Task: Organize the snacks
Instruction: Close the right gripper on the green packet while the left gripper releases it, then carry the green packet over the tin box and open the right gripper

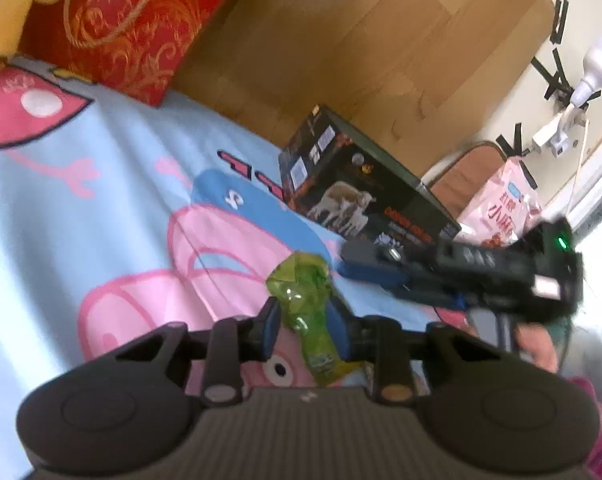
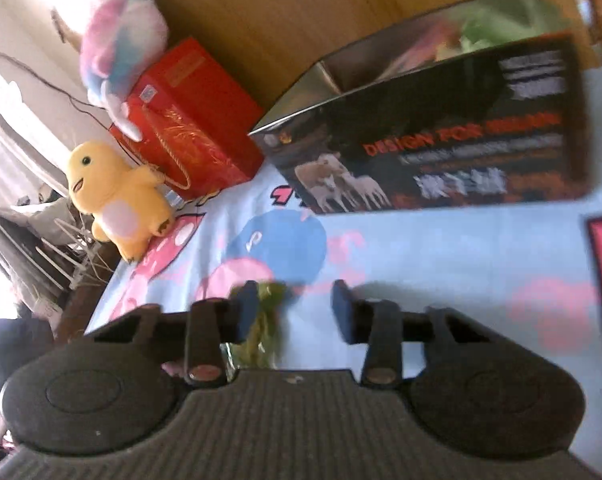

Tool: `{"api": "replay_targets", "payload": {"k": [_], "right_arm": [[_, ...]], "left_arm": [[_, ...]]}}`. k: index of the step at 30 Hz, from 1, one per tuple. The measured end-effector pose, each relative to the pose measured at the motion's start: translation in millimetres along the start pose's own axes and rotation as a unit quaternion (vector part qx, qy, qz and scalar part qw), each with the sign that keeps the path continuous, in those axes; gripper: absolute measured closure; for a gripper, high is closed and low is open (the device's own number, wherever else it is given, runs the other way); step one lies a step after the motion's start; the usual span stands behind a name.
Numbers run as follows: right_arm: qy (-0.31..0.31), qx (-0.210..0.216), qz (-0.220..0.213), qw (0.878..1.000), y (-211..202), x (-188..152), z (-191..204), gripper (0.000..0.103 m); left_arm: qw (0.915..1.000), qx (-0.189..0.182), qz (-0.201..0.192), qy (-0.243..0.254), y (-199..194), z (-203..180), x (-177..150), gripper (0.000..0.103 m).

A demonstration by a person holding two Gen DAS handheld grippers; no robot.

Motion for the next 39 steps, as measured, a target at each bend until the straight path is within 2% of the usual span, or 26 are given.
{"api": "replay_targets", "payload": {"k": [5,8,12,15,17,18,19,20,22,24,26,29,31,33,35,36,37,39], "right_arm": [[0.01,0.046,0.033,0.998,23.1,11.0,-2.2,0.065],[0.01,0.058,0.038,0.998,18.2,7.5,-2.1,0.064],[0.033,0.104,0.048,0.993,3.7,-8.3,1.6,0.063],[0.034,0.117,0.047,0.991,-6.1,-20.4,7.1,0.063],[0.039,0.116,0.05,0.991,-7.6,-27.6,6.3,0.068],[0.031,0.107,0.049,0.993,-7.1,-29.1,9.8,0.07],[0.024,0.095,0.057,0.994,-4.1,-31.2,14.0,0.079],[0.019,0.085,0.065,0.994,-1.1,-33.8,17.2,0.08],[0.02,0.078,0.056,0.995,-0.3,-35.3,22.5,0.081],[0.04,0.083,0.043,0.995,-2.0,-34.2,21.2,0.082],[0.081,0.091,0.008,0.992,-8.9,-30.3,14.0,0.083],[0.172,0.12,-0.055,0.976,-24.8,-26.6,-7.9,0.083],[0.211,0.139,-0.086,0.964,-34.5,-26.0,-17.4,0.084],[0.23,0.153,-0.103,0.956,-41.2,-25.5,-22.0,0.084],[0.222,0.147,-0.109,0.958,-42.2,-24.8,-19.8,0.084],[0.217,0.143,-0.106,0.96,-40.5,-24.8,-17.7,0.084],[0.213,0.144,-0.101,0.961,-38.0,-25.2,-14.2,0.084],[0.208,0.151,-0.094,0.962,-35.8,-24.4,-10.8,0.084]], "left_arm": [[0.9999,0.004,0.003,-0.009,5.0,2.5,1.1,0.083],[1.0,0.006,0.001,-0.007,5.1,2.2,0.2,0.083],[1.0,0.009,-0.002,-0.004,4.7,1.1,-0.1,0.081],[0.9999,0.009,-0.002,-0.006,5.4,1.4,0.5,0.081],[0.9999,0.011,-0.004,-0.002,5.5,0.4,0.6,0.081],[0.9999,0.014,-0.006,-0.002,5.1,0.5,0.7,0.081],[0.9999,0.012,-0.006,-0.004,4.8,1.3,1.3,0.08],[0.9999,0.008,-0.006,-0.011,4.3,3.3,1.7,0.079],[0.9995,-0.011,-0.005,-0.031,2.5,8.6,3.4,0.064],[0.9983,-0.019,-0.015,-0.052,-1.5,15.2,5.1,0.058],[0.9974,-0.026,-0.02,-0.065,-3.6,18.7,6.2,0.057],[0.9968,-0.045,-0.023,-0.062,-5.4,14.6,6.5,0.056],[0.9956,-0.075,-0.019,-0.053,-6.1,7.9,5.6,0.048],[0.9937,-0.101,-0.021,-0.043,-9.2,1.7,4.9,0.048],[0.9926,-0.113,-0.029,-0.034,-13.2,-3.1,4.3,0.052],[0.9924,-0.114,-0.034,-0.029,-15.4,-5.1,3.9,0.054],[0.9928,-0.111,-0.04,-0.024,-17.0,-6.5,3.3,0.061],[0.9935,-0.104,-0.042,-0.018,-16.9,-8.6,3.4,0.063]]}}
Point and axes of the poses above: each gripper's, at about its wrist camera, not at the fingertips, and y roughly the way its jaws point, z to its left, x to its top, the point moved 4 cm from there along y, roughly the way its jaws point, and after that the axes turned 9 degrees about x, right-handed, at the moved point
